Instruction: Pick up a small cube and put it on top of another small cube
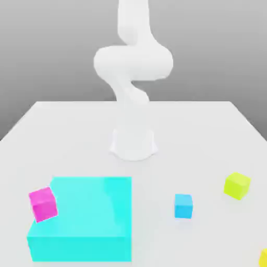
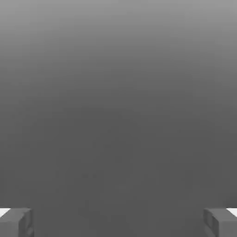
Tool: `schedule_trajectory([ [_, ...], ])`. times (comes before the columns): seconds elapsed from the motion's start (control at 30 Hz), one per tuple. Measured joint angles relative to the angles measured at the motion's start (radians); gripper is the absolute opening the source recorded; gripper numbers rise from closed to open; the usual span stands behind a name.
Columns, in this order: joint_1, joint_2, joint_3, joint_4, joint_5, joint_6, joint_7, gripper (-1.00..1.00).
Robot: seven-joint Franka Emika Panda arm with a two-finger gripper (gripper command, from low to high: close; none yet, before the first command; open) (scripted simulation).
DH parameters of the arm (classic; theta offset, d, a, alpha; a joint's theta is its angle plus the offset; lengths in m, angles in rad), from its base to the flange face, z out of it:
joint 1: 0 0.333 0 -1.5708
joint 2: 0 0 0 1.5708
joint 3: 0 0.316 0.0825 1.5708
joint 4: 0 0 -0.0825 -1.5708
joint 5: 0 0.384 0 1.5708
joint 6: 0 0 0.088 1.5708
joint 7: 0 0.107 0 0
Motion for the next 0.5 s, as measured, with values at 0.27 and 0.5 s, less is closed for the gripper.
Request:
schedule_trajectory([
  [0.27,0.164,0.298,-0.046,0.054,0.093,0.050,-0.304,0.00],
  [0.5,0.258,0.552,-0.034,0.100,0.157,0.094,-0.554,0.00],
])
